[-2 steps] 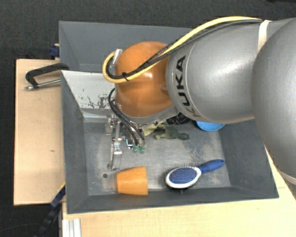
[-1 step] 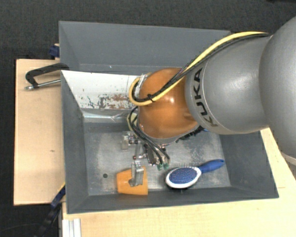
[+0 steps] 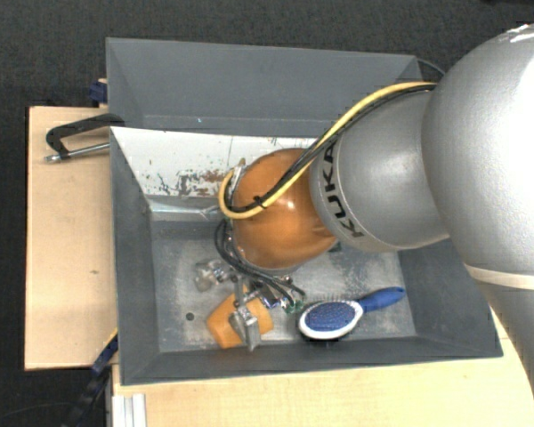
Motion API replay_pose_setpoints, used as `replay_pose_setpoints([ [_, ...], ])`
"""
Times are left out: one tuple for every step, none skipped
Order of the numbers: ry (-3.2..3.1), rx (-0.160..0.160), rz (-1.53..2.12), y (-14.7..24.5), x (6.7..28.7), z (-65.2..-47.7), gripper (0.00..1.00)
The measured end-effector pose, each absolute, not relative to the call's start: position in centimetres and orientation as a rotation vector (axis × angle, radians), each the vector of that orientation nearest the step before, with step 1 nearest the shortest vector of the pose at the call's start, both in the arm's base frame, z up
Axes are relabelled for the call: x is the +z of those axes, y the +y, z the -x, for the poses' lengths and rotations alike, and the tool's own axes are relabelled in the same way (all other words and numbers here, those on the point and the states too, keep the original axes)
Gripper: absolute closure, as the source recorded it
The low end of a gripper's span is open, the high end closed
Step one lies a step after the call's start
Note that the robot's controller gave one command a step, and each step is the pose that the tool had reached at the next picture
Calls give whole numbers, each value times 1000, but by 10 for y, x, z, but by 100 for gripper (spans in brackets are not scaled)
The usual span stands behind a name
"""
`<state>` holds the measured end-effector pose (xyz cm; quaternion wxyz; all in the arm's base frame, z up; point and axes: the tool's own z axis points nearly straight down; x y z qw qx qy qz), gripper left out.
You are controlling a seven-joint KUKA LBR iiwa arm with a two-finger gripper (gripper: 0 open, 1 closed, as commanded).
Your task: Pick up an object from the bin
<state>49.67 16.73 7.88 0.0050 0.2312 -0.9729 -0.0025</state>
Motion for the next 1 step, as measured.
replay_pose_setpoints([
  [-3075,-27,-732,174,86,-503,100],
])
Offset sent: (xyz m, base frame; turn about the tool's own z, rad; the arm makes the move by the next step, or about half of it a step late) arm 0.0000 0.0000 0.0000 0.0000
